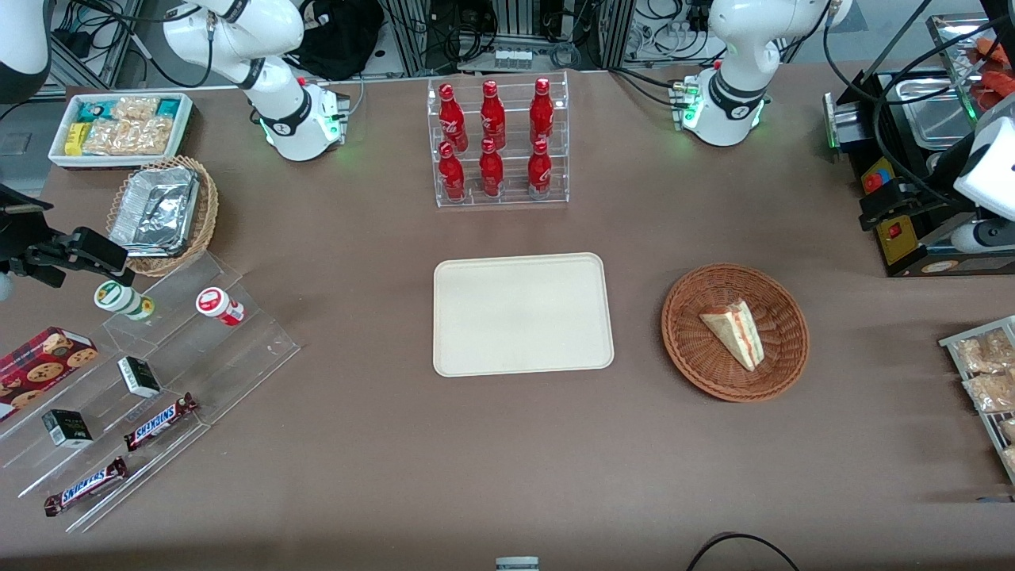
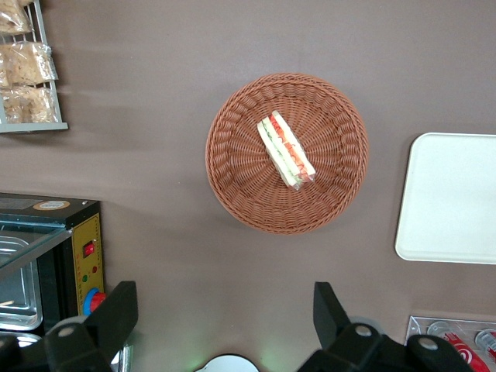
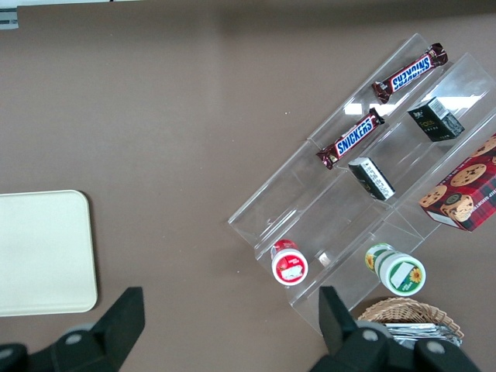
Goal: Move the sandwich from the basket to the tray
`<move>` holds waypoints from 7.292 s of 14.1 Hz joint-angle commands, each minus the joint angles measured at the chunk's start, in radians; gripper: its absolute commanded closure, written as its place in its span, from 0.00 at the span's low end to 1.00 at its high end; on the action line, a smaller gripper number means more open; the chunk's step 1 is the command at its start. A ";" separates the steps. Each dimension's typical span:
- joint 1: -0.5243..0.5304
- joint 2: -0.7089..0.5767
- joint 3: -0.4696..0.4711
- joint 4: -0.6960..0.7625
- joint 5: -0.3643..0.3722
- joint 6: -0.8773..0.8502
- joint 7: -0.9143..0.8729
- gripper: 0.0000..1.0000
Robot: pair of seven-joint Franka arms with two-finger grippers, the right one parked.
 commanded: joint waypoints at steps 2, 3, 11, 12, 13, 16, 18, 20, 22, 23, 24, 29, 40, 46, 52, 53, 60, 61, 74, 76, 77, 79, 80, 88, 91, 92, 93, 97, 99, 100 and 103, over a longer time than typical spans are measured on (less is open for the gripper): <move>-0.015 -0.020 0.008 -0.003 0.015 -0.010 0.001 0.00; -0.015 -0.017 0.008 -0.007 0.015 -0.008 -0.001 0.00; -0.027 -0.011 -0.014 -0.332 0.002 0.298 -0.077 0.00; -0.027 -0.011 -0.034 -0.372 0.002 0.349 -0.121 0.00; -0.027 -0.005 -0.044 -0.413 0.003 0.404 -0.192 0.00; -0.036 -0.003 -0.048 -0.576 0.002 0.620 -0.411 0.00; -0.036 0.012 -0.052 -0.628 0.000 0.700 -0.496 0.00; -0.041 0.055 -0.052 -0.639 -0.003 0.728 -0.534 0.00; -0.044 0.091 -0.054 -0.659 -0.003 0.802 -0.551 0.00; -0.044 0.111 -0.055 -0.662 -0.003 0.829 -0.553 0.00; -0.044 0.131 -0.067 -0.664 -0.003 0.858 -0.553 0.00; -0.046 0.179 -0.074 -0.684 -0.003 0.925 -0.555 0.00; -0.044 0.267 -0.069 -0.646 0.003 0.958 -0.551 0.89; -0.042 0.185 -0.069 -0.589 0.017 0.804 -0.539 0.94; -0.203 0.208 -0.081 -0.285 0.011 0.471 -0.591 0.97; -0.249 0.220 -0.081 -0.265 0.005 0.471 -0.599 0.96; -0.469 0.378 -0.123 -0.120 -0.001 0.490 -0.624 0.94; -0.481 0.401 -0.143 -0.110 -0.003 0.506 -0.624 0.94; -0.575 0.633 -0.219 -0.106 0.017 0.797 -0.622 0.92; -0.576 0.644 -0.218 -0.107 0.017 0.796 -0.625 0.86; -0.576 0.647 -0.218 -0.109 0.017 0.796 -0.627 0.81; -0.576 0.648 -0.218 -0.110 0.014 0.796 -0.630 0.77; -0.576 0.652 -0.218 -0.110 0.014 0.796 -0.631 0.69; -0.561 0.509 -0.206 -0.107 0.002 0.666 -0.669 0.00; -0.501 0.381 -0.198 -0.107 0.002 0.535 -0.694 0.00; -0.466 0.338 -0.198 -0.107 0.000 0.488 -0.687 0.00; -0.431 0.289 -0.198 -0.109 0.003 0.434 -0.674 0.00; -0.305 0.130 -0.195 -0.107 0.015 0.269 -0.663 0.00; -0.196 0.054 -0.195 -0.107 0.014 0.155 -0.497 0.00; -0.156 0.028 -0.195 -0.106 0.012 0.109 -0.431 0.00; -0.047 -0.049 -0.195 -0.112 0.012 0.015 -0.282 0.00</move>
